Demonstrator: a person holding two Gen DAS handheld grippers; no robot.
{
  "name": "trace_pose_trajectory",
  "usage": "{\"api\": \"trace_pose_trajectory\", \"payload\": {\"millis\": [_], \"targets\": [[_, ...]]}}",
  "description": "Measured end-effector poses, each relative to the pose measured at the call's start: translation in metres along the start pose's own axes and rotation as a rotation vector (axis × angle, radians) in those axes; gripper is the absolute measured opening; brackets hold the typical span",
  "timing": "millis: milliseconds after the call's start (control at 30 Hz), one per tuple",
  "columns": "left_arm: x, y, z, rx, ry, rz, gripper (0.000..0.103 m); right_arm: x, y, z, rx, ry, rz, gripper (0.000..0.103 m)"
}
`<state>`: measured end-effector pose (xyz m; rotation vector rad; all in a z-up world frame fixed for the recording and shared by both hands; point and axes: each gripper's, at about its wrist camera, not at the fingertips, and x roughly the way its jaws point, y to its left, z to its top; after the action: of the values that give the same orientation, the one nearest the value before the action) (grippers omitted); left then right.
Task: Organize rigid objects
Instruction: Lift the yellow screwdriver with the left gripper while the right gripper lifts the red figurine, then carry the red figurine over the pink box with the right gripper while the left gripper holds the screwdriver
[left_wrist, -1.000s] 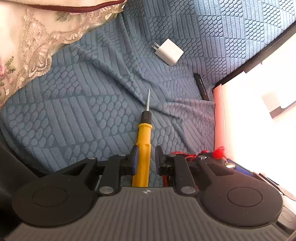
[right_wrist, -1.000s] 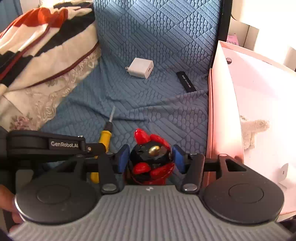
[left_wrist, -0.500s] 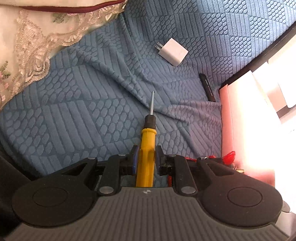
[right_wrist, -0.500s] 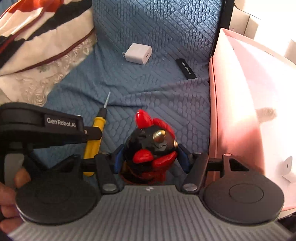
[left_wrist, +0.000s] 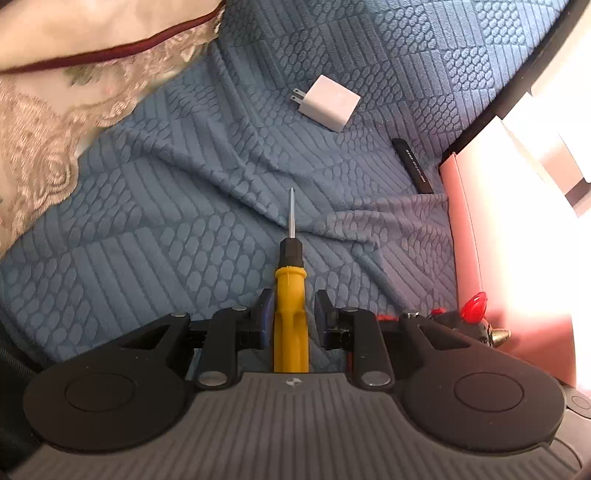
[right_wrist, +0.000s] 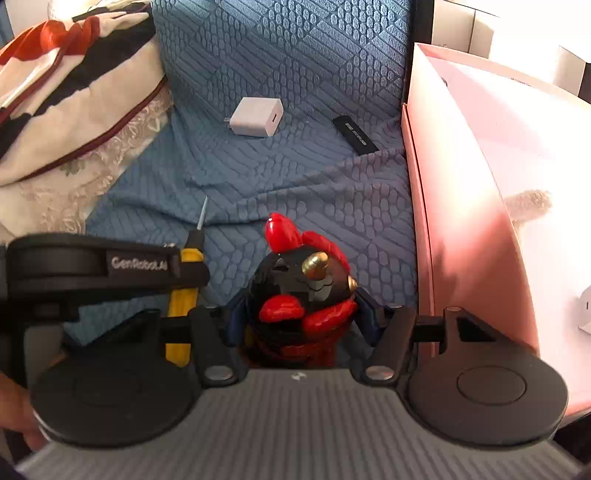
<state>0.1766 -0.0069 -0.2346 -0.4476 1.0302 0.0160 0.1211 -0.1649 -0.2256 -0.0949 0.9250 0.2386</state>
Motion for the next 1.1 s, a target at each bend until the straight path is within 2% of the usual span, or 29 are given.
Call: {"api": "trace_pose_trajectory", "payload": {"millis": [67, 200, 400, 433, 467, 800, 833, 867, 1100], "targets": [[0.001, -0.003, 0.0, 0.011, -0.009, 0.018, 0.022, 0.001, 0.001, -0.001, -0.015, 0.002, -0.002, 0.062], [0.001, -0.005, -0.002, 0.023, -0.026, 0.027, 0.022, 0.002, 0.001, 0.0, -0.016, -0.003, -0.004, 0.062], [-0.009, -0.002, -0.002, 0.005, -0.035, -0.023, 0.021, -0.002, -0.002, 0.006, -0.013, 0.001, 0.007, 0.062], [-0.012, -0.002, -0.002, 0.008, -0.042, -0.028, 0.021, -0.003, -0.003, 0.007, -0.004, 0.0, 0.059, 0.062], [-0.015, -0.003, -0.002, 0.015, -0.047, -0.034, 0.021, -0.005, -0.004, 0.009, -0.003, -0.005, 0.06, 0.062], [-0.061, 0.001, -0.009, -0.025, -0.107, -0.12, 0.02, -0.048, -0.009, 0.019, -0.032, -0.031, 0.107, 0.062], [-0.065, 0.002, -0.011, -0.036, -0.109, -0.128, 0.019, -0.052, -0.011, 0.019, -0.03, -0.035, 0.111, 0.062], [-0.068, 0.003, -0.012, -0.041, -0.112, -0.133, 0.007, -0.057, -0.013, 0.02, -0.03, -0.042, 0.113, 0.062], [-0.081, -0.009, -0.005, -0.013, -0.144, -0.134, 0.007, -0.081, -0.025, 0.031, -0.044, -0.082, 0.132, 0.062]]}}
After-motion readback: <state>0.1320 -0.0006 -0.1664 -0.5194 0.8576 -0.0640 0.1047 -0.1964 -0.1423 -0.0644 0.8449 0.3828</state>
